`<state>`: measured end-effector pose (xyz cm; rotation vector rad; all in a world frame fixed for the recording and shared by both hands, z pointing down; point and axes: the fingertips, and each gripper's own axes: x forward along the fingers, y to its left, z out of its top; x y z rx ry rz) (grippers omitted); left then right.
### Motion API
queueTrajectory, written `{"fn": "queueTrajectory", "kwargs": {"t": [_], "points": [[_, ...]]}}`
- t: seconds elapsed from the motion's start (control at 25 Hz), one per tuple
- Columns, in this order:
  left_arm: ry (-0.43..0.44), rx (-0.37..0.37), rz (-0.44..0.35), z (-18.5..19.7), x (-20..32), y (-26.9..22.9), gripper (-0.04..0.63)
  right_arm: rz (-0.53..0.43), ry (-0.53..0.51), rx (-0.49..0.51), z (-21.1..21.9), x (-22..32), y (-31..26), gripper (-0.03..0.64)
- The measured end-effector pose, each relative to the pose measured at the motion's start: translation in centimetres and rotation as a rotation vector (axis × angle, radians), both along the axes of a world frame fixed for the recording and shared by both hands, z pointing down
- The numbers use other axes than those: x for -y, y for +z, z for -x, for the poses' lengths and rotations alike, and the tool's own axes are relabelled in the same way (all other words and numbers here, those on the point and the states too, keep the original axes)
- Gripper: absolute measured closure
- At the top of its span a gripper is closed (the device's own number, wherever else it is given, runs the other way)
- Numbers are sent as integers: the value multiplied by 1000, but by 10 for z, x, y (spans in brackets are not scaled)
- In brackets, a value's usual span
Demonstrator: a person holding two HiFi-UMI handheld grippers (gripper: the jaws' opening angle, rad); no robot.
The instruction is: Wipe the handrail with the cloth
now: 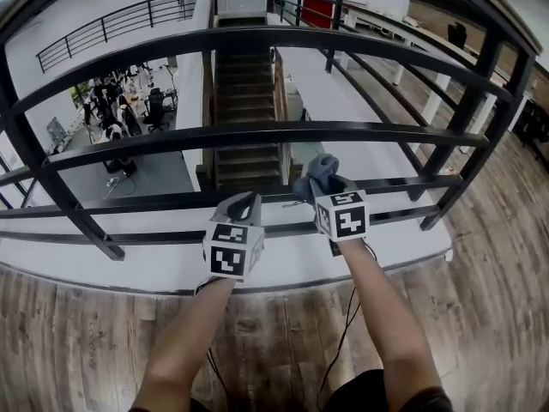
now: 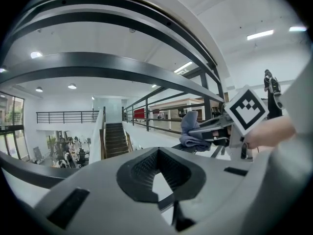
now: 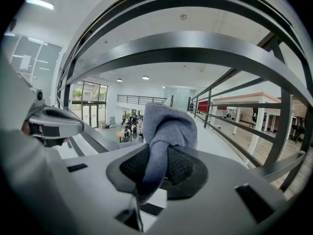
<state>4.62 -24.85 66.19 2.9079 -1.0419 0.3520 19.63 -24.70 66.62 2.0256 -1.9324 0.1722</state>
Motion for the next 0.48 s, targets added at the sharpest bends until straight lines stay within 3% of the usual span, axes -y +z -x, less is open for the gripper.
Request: {"fn": "queueTrajectory", "kwargs": {"t": [0.32,0.48], "points": [[22,-58,67,-73,-19,7,597,1,76,4,-103,-33,0,522],[60,-60,61,-118,-43,12,597,-4,117,1,-159,-52,1,522]]}}
